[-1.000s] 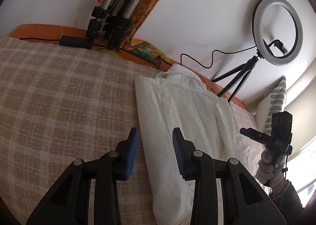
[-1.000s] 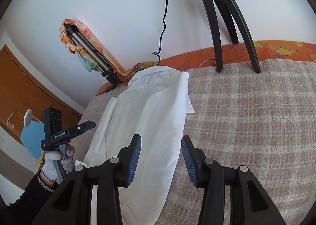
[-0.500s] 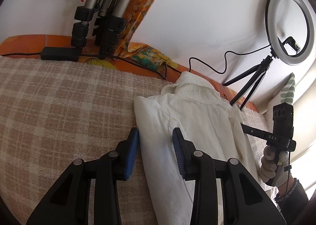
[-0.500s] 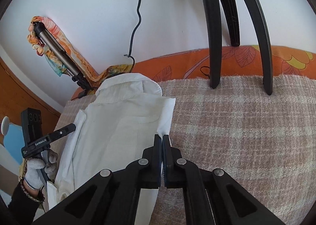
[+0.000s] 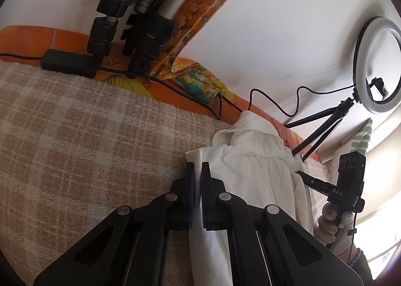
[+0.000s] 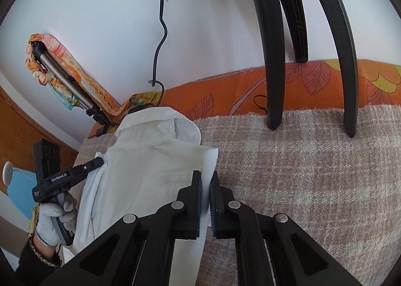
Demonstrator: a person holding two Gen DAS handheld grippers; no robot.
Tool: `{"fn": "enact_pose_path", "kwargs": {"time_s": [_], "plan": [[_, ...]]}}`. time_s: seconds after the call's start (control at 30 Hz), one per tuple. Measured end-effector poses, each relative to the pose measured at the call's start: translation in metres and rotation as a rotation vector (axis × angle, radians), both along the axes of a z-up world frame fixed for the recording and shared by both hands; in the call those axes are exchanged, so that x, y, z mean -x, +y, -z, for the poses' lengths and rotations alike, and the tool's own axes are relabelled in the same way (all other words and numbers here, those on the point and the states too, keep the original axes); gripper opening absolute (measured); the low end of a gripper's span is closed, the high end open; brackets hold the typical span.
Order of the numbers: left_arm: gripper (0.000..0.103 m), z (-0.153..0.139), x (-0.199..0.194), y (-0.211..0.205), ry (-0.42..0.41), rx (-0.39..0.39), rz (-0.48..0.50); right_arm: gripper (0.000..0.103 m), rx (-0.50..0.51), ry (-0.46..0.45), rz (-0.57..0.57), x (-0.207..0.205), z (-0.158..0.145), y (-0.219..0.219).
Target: Fold small clothes
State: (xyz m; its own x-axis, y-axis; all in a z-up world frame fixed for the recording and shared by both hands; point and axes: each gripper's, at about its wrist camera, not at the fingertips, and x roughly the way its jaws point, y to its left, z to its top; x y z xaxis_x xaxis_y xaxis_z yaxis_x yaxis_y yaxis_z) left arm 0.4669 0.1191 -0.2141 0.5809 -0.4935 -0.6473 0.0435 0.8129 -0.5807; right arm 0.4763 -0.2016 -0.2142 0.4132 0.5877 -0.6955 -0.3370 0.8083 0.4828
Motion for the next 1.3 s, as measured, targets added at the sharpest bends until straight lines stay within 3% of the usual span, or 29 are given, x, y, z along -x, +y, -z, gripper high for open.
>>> {"fn": "enact_pose_path", "kwargs": {"time_s": [0.1, 0.47, 0.8, 1.03, 1.3], "plan": [[0.002, -0.010, 0.004, -0.003, -0.025, -0.010, -0.006, 0.000, -0.001, -0.022, -0.001, 0.004, -0.009, 0.000], [0.001, -0.078, 0.045, -0.011, -0.186, -0.047, 0.024, 0.000, 0.002, -0.183, -0.074, 0.048, -0.088, 0.000], [0.001, -0.118, 0.123, -0.018, -0.306, -0.113, 0.055, 0.000, -0.010, -0.280, -0.127, 0.137, -0.131, -0.015], [0.001, -0.112, 0.196, -0.026, -0.350, -0.162, 0.076, 0.000, -0.005, -0.298, -0.147, 0.216, -0.126, -0.025], [0.001, -0.082, 0.265, -0.034, -0.347, -0.222, 0.104, 0.000, 0.026, -0.306, -0.168, 0.292, -0.089, -0.020]]}}
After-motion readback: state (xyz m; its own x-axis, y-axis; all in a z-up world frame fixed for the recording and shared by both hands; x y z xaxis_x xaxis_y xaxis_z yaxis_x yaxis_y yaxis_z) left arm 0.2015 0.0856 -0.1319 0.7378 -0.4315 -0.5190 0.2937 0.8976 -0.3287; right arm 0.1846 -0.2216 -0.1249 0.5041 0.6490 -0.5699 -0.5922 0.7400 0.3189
